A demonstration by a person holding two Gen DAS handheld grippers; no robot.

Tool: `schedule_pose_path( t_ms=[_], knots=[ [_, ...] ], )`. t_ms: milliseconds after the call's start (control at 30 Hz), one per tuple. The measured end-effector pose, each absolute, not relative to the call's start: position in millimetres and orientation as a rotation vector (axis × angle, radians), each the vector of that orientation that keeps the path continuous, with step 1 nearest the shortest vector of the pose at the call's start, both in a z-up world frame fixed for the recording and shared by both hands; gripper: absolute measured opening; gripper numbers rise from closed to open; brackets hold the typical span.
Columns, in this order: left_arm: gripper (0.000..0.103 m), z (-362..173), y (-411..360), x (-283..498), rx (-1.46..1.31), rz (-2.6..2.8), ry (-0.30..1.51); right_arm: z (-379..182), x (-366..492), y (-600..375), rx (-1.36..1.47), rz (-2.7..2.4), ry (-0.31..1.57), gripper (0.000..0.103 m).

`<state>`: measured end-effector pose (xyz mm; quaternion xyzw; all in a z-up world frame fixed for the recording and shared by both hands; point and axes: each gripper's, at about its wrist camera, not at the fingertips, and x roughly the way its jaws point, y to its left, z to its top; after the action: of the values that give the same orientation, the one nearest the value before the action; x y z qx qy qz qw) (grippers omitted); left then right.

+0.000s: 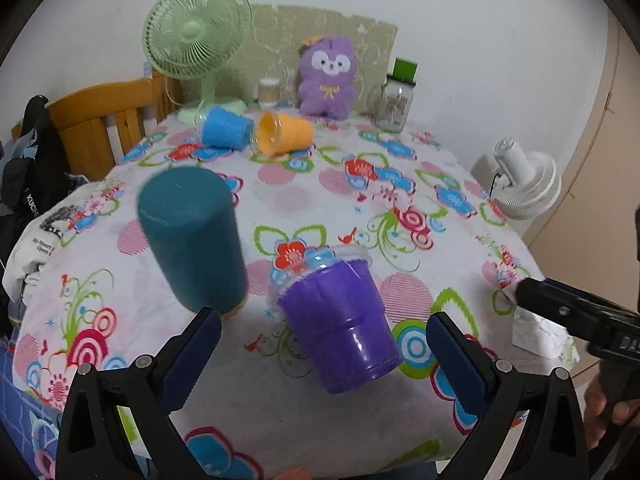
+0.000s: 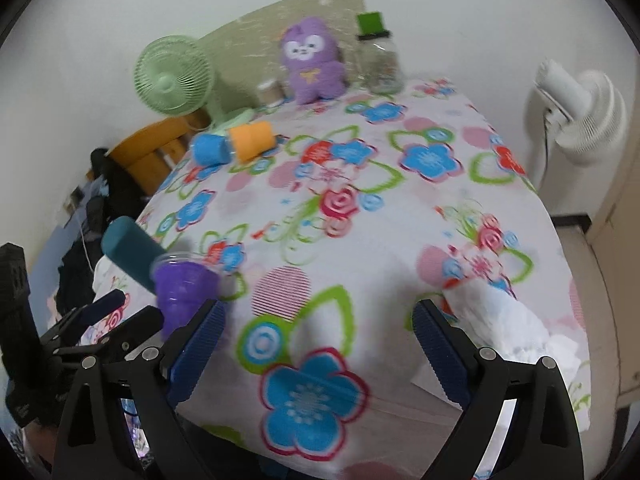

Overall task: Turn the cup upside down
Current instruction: 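Carry the purple cup to the left gripper with the right gripper while the left gripper grasps it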

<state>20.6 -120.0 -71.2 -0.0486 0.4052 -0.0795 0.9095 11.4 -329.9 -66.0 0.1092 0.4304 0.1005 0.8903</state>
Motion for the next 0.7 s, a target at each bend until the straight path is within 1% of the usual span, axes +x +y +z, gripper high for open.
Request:
schedule_pose_path(
  t_ms=[333, 500, 567, 633, 700],
  knots=[
    [0.103, -109, -137, 38, -0.077, -0.131, 0.918, -93, 9, -360, 0.291, 0.183, 0.931, 0.096],
    [0.103, -111, -140, 37, -0.068, -0.135, 0.889, -96, 8, -370, 0.31, 0.171, 0.928, 0.096],
    [0.099, -111, -142, 37, -0.059, -0.131, 0.878, -98, 8, -373, 0.316, 0.167, 0.929, 0.096],
    [0.085, -112, -144, 37, -0.053, -0.137, 0.877, -100, 8, -375, 0.324, 0.163, 0.931, 0.096],
    [0.076, -115, -144, 39, -0.054, -0.142, 0.897, -101, 8, -376, 0.33, 0.163, 0.934, 0.096]
  ],
)
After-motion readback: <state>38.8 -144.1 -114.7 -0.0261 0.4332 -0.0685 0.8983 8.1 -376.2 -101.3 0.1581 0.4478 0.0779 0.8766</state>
